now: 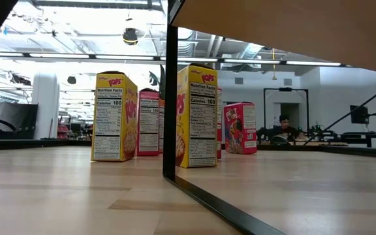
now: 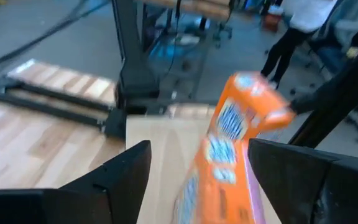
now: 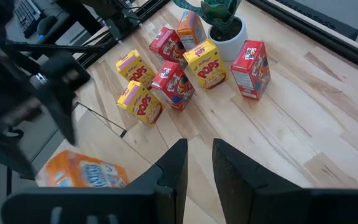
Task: Stack cereal on shelf
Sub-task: Put the bottom orange cereal box on the shelf aligned with the other orange cereal box
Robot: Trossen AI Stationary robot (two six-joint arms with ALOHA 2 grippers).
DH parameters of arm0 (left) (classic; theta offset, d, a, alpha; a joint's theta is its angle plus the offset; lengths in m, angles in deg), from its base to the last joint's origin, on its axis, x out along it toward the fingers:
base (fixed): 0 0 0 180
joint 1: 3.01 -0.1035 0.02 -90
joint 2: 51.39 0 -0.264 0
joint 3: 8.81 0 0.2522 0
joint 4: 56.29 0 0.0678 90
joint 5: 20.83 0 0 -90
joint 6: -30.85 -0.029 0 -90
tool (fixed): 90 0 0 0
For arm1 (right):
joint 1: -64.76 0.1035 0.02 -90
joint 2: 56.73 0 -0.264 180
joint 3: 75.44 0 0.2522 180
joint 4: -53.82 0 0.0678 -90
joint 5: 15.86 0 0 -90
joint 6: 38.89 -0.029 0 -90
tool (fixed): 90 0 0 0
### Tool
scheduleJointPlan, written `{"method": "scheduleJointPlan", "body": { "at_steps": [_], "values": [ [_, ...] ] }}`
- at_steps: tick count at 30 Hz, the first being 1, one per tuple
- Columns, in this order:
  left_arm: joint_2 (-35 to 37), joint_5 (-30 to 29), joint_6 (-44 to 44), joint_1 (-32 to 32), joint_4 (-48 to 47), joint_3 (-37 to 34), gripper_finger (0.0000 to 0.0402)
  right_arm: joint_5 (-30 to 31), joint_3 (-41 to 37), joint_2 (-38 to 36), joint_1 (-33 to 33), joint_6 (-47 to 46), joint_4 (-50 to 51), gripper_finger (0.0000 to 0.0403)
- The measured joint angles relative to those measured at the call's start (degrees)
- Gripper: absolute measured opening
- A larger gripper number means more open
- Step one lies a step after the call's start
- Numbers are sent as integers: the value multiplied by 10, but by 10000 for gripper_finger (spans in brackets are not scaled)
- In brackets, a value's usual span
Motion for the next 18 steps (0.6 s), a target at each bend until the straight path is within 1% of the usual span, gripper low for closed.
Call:
{"method": "scheduleJointPlan", "body": {
  "at_steps": [4,7,10,12,14,16,18],
  "values": [
    [7,4,-7,0,3,1,259,0,0,2,0,1,0,100],
    [14,19,-23,0,-36,-1,257,0,0,5,0,1,0,100],
    [55,47,-27,3,-102,-1,236,0,0,6,0,0,0,100],
    [90,47,-18,7,-128,1,205,0,0,6,0,1,0,100],
    [111,41,-21,14,-149,3,161,0,0,8,0,2,0,100],
    [114,33,-34,21,-166,2,106,0,0,9,0,3,0,100],
    [106,27,-51,28,-179,-2,42,0,0,10,0,4,0,100]
  ]
}}
